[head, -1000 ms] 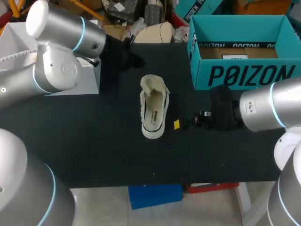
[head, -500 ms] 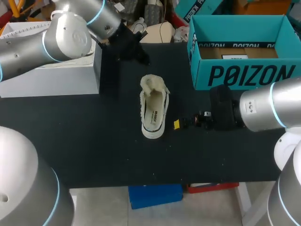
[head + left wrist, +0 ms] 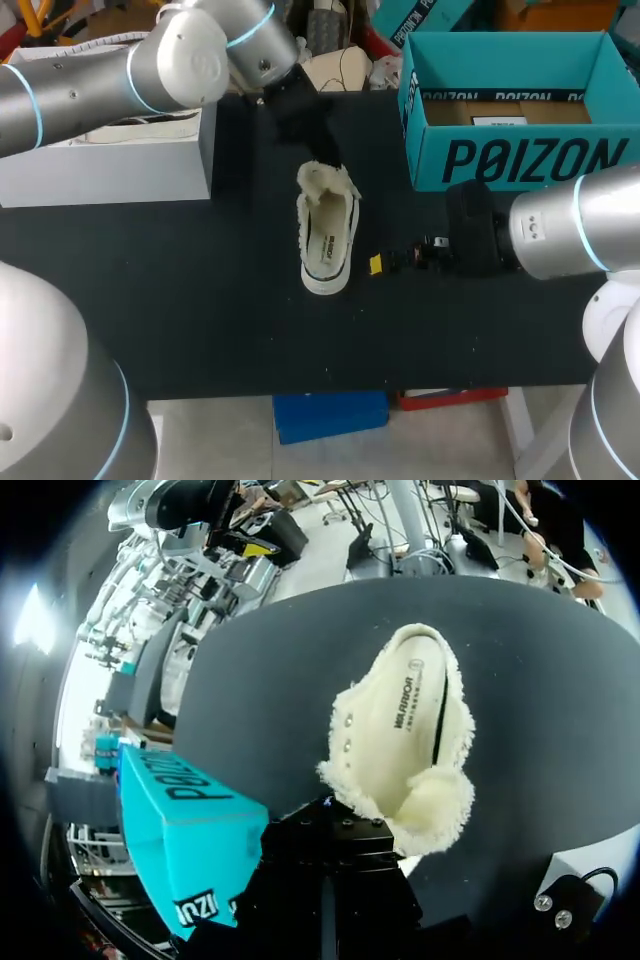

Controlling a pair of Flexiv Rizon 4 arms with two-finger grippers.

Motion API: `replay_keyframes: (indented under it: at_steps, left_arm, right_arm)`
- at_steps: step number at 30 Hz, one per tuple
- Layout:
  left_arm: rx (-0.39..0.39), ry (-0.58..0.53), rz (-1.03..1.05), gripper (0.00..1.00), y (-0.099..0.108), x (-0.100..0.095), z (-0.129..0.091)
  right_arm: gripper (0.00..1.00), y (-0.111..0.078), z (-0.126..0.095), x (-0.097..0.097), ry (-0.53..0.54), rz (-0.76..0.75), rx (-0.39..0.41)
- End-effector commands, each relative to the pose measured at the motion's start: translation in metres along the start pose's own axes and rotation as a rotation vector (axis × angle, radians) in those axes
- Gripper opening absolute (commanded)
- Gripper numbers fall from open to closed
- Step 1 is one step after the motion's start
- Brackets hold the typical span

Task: Take the shoe out of the shoebox, open the shoe tongue, remove and reinsert the insole, then place the shoe into the shoebox

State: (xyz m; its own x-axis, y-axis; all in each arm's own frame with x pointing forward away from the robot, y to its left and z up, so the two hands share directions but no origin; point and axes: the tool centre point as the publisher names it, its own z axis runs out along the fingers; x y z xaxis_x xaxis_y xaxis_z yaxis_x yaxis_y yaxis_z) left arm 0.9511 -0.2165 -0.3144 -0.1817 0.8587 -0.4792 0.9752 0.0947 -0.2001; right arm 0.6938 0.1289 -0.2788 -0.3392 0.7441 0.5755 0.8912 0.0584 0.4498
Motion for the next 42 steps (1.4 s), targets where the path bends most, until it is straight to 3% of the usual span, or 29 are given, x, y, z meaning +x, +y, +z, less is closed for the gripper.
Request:
replay_keyframes:
  at_steps: [1, 7, 17, 24, 30, 37, 42]
  left_arm:
    - [0.008, 0.008, 0.027, 0.0, -0.018, 0.006, 0.005]
    - [0.043, 0.034, 0.048, 0.0, -0.039, 0.019, 0.017]
    - [0.062, 0.043, 0.039, 0.0, -0.051, 0.037, 0.039]
    - [-0.069, -0.087, 0.045, 0.0, -0.033, 0.014, 0.0]
    - [-0.155, -0.074, 0.016, 0.0, -0.011, 0.026, -0.026]
    - [-0.239, -0.028, -0.04, 0.0, 0.007, 0.048, -0.021]
    - [-0.244, -0.015, -0.038, 0.0, 0.008, 0.052, -0.012]
  right_arm:
    - [1.0, 0.0, 0.001, 0.001, -0.002, 0.001, 0.0]
    - [1.0, 0.0, 0.001, 0.001, -0.002, 0.001, 0.0]
    - [1.0, 0.0, 0.001, 0.001, -0.002, 0.001, 0.0]
    - [1.0, 0.0, 0.001, 0.001, -0.002, 0.001, 0.0]
    - [1.0, 0.0, 0.001, 0.001, -0.002, 0.001, 0.0]
    - [1.0, 0.0, 0.001, 0.001, -0.002, 0.001, 0.0]
    - [1.0, 0.0, 0.001, 0.001, -0.002, 0.001, 0.0]
